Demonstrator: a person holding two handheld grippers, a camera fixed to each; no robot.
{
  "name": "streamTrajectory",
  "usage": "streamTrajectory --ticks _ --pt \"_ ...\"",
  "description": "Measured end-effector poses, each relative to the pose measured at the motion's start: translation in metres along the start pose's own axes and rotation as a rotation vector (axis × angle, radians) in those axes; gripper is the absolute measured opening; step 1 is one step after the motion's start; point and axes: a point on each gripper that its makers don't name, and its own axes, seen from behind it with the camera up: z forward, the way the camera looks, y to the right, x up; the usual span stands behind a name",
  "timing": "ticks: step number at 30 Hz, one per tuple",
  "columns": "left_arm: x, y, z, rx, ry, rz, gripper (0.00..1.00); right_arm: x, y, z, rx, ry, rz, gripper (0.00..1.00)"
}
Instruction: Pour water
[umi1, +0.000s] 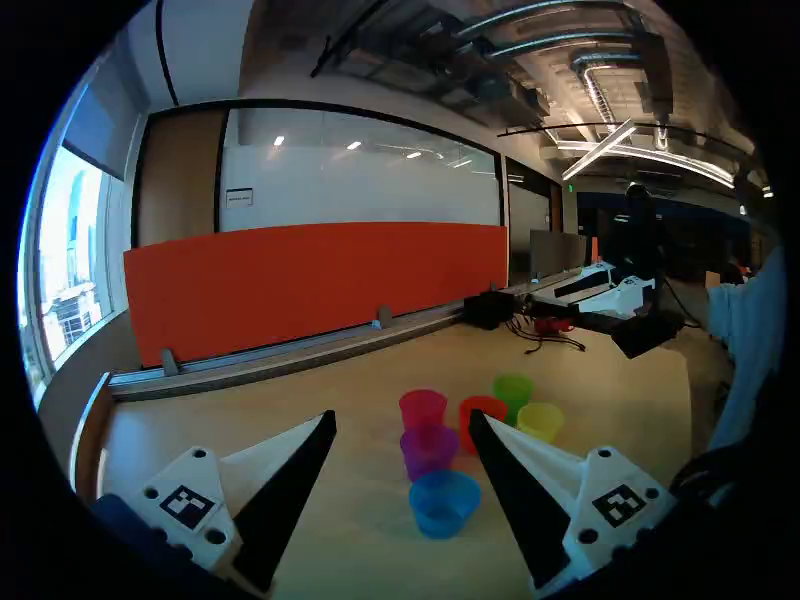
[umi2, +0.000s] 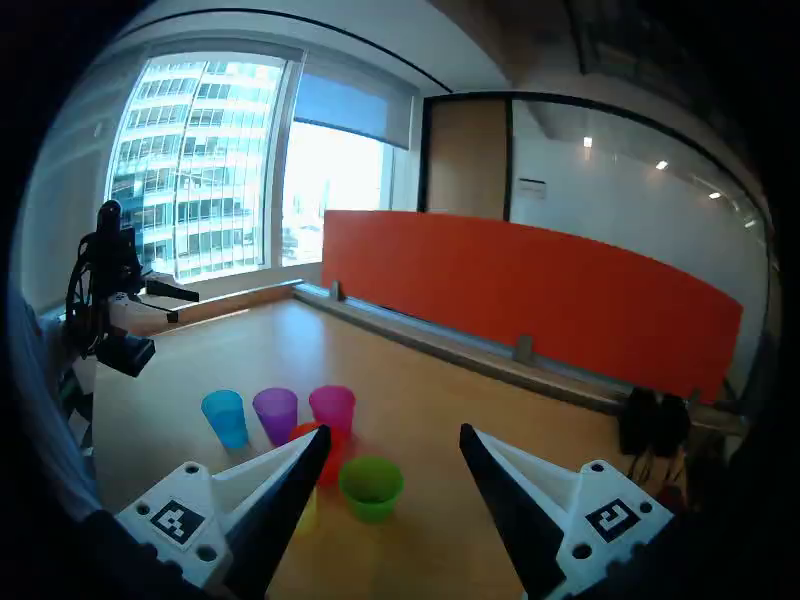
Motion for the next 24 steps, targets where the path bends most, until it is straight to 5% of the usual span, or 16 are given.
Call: streamTrajectory --ticks 24 --pt "-0.08 0.031 0.013 -0.079 -0.149 -0.01 0.99 -0.054 -0.008 0.021 0.036 -0.118 -0.013 1.0"
